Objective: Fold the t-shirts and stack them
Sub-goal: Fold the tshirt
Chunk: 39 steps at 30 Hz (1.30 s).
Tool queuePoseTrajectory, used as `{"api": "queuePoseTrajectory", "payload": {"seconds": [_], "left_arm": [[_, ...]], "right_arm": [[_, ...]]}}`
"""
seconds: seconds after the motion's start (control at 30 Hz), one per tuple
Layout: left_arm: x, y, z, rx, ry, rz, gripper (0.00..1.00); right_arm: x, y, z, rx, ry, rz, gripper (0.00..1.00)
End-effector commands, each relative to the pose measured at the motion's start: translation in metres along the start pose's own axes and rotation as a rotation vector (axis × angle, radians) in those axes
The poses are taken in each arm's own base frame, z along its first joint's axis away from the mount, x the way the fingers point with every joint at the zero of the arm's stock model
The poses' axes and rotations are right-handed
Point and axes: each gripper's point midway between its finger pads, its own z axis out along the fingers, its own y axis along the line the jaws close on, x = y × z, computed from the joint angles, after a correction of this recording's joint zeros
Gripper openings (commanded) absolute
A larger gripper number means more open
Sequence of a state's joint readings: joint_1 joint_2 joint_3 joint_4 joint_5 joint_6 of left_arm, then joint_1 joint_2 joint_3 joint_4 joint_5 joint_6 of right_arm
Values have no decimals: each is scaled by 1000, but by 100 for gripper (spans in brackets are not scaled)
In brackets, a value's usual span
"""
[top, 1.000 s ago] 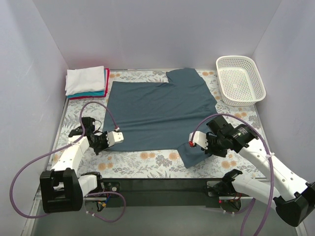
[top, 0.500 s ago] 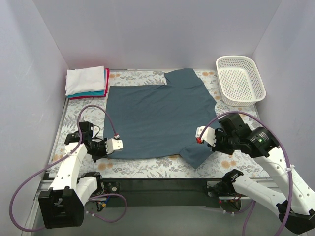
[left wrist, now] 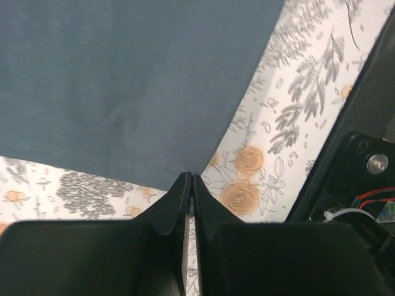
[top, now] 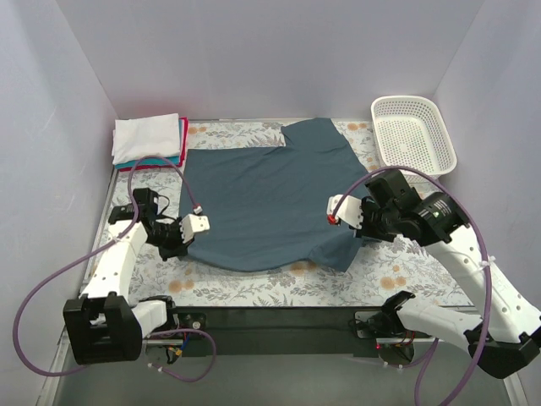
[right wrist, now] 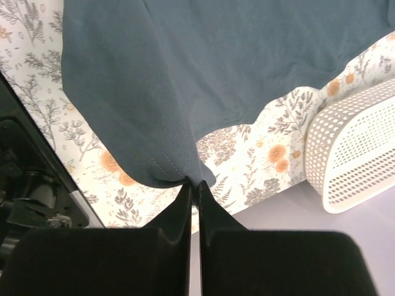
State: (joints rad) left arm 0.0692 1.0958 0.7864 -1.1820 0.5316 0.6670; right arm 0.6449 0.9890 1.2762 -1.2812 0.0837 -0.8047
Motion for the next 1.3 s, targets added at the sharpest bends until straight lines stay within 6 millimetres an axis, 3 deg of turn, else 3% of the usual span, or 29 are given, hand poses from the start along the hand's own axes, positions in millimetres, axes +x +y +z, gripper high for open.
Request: {"api": "queuePoseTrajectory", "payload": {"seconds": [0.0, 0.23, 0.6, 0.77, 0.97, 1.27], "left_arm": [[-24, 20, -8, -18, -76, -44, 0], [-34, 46, -10, -26, -87, -72, 0], [-44, 96, -11, -56, -121, -124, 0], [-46, 120, -9, -70, -137, -154, 0], [-48, 144, -3, -77, -150, -182, 0], [-40, 153, 5, -91, -142, -203, 0]], "right_arm": [[-15, -31, -5, 84, -18, -85, 1], [-26, -71, 3, 114, -15, -139, 1], [-11, -120, 29, 104, 11, -132, 1], [-20, -140, 39, 101, -14, -147, 1], [-28, -158, 54, 81, -15, -194, 1], [-30, -173, 76, 55, 2, -229, 1]]}}
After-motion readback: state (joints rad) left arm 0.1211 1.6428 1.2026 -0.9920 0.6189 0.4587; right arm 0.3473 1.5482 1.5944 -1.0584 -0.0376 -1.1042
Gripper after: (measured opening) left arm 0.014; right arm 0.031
